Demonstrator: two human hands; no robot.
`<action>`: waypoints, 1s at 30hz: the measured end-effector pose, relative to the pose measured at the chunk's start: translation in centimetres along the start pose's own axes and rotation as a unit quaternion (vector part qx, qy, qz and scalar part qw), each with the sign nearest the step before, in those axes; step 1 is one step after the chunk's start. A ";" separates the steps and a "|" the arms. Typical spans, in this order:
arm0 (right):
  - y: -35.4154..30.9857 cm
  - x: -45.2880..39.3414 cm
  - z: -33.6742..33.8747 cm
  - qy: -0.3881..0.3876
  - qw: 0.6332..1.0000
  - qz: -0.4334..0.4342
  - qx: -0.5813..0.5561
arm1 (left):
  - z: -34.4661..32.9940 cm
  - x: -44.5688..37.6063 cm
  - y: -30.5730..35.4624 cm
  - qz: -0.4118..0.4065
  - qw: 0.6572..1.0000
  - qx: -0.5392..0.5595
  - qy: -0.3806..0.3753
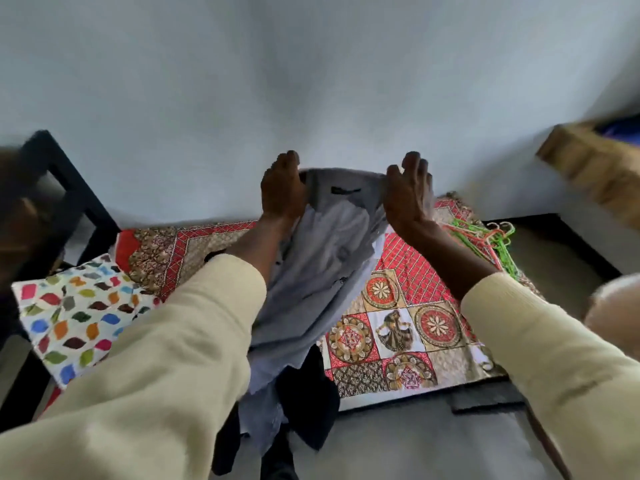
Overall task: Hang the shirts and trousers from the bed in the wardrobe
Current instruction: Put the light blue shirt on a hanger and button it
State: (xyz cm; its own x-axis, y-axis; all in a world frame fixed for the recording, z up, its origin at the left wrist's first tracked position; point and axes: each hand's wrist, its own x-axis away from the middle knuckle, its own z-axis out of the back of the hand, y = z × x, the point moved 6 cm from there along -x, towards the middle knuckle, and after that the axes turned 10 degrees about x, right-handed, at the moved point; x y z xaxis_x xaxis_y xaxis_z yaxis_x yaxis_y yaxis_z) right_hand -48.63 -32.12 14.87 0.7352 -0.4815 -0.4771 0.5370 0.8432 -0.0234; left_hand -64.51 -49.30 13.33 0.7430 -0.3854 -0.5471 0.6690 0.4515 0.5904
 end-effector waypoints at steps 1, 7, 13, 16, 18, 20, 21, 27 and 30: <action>0.6 0.1 2.0 0.011 1.000 -0.003 0.023 | 1.4 0.0 1.8 -0.004 1.000 0.009 0.013; 4.0 0.0 12.8 0.037 0.994 -0.098 0.001 | 6.8 -0.5 11.9 -0.123 0.991 -0.054 -0.012; 5.1 1.3 15.1 -0.027 0.983 0.121 0.139 | 8.7 -2.1 15.5 -0.066 0.988 -0.118 -0.077; 5.6 3.1 15.2 -0.073 0.942 0.243 0.220 | 8.5 -2.1 15.8 -0.031 0.982 -0.098 -0.156; 6.2 3.9 16.1 -0.067 0.940 0.234 0.241 | 8.2 -1.6 16.2 -0.028 0.973 -0.070 -0.218; 7.1 3.9 17.3 -0.045 0.946 0.165 0.275 | 7.8 -0.5 16.5 -0.022 0.951 -0.067 -0.301; 7.4 4.1 17.8 -0.043 0.951 0.114 0.285 | 7.5 0.3 16.8 -0.013 0.939 -0.070 -0.337; 6.8 5.6 17.3 -0.091 0.973 -0.056 0.205 | 4.4 3.3 19.8 0.180 0.907 0.112 -0.365; 7.2 6.8 17.3 -0.113 0.964 -0.082 0.226 | 3.3 4.7 20.2 0.283 0.841 0.221 -0.404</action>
State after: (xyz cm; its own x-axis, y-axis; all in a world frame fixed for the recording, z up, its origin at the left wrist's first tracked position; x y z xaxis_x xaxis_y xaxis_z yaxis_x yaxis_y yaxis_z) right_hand -32.59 -33.45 26.60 0.6686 -0.6826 -0.2950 0.7419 0.5853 0.3271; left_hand -47.49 -44.68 24.65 0.5967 -0.7108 0.3725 0.0119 0.4720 0.8815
